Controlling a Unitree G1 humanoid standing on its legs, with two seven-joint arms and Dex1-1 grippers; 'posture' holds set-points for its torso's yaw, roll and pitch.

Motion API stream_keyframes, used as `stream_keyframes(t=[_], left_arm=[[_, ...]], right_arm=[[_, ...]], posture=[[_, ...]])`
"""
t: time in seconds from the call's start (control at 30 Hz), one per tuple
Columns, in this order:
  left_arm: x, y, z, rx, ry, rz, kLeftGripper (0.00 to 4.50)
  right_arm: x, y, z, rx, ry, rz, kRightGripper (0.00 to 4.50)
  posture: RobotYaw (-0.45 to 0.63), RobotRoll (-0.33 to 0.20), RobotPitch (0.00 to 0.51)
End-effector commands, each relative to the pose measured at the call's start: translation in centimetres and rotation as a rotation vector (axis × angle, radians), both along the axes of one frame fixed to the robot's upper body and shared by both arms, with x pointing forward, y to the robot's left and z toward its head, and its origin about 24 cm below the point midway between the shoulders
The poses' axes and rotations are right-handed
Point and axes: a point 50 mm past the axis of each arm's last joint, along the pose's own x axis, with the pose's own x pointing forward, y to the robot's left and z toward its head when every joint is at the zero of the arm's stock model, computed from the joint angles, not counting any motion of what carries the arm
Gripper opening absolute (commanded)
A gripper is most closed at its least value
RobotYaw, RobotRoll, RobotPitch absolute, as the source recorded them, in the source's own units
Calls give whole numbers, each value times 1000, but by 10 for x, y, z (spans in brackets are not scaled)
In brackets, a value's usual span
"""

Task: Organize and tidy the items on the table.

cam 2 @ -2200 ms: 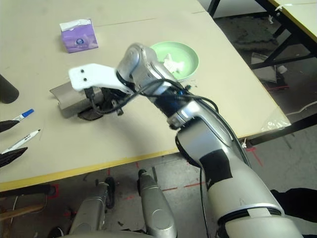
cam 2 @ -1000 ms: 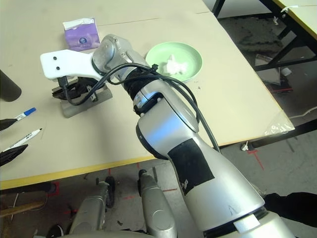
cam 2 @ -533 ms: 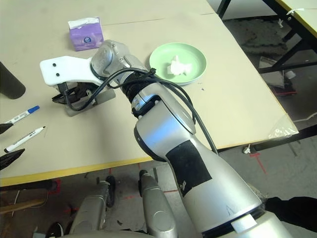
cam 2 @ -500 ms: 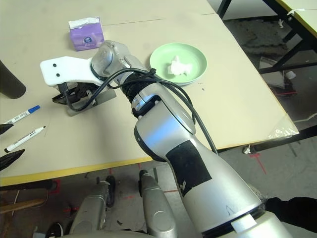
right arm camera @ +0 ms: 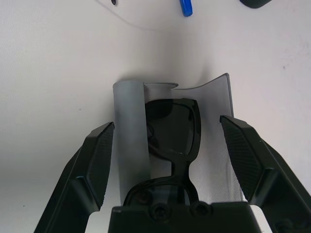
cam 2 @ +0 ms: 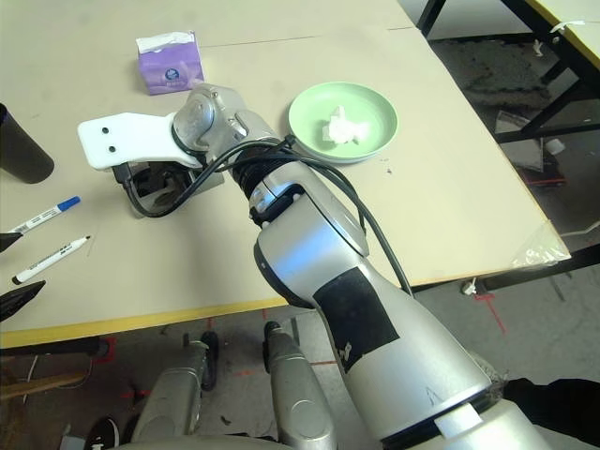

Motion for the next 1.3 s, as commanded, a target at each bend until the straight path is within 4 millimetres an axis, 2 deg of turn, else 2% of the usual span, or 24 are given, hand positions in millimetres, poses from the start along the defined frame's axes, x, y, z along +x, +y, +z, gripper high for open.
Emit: stream_keyframes(t=[0.03,0.17,0.4,0.5,0.67,0.87,1.03,1.17,1.3], left_arm=[[0,-1,-4,-6,18,-5,4500],[2,-2,-4,-7,17,-10,4500],[9,-8,-6,-23,3,-14,4500],[11,-10,-8,-33,-2,-17,4500],[18,-14,-9,-50,-13,-25,4500],[23,-14,-9,-54,-16,-30,4500],[27,-10,-6,-51,-17,-31,4500],[30,-9,-4,-78,-36,-16,4500],[33,-8,-1,-117,-67,28,4500]], right_arm=[[-1,0,1,13,2,21,4476],[4,-16,-1,-26,29,10,4476],[19,-65,-18,-122,50,-42,4476],[25,-84,-18,-101,23,-87,4476],[31,-98,-15,-27,-26,-157,4476],[34,-100,-3,50,-60,-195,4476],[31,-96,23,113,-23,-196,4476],[26,-81,48,154,-48,-169,4476],[19,-65,52,192,-34,-120,4476]], posture=[[-43,0,319],[-51,0,319],[-74,0,315],[-86,0,310],[-106,0,298],[-122,0,292],[-136,0,287],[-141,0,283],[-129,0,283]])
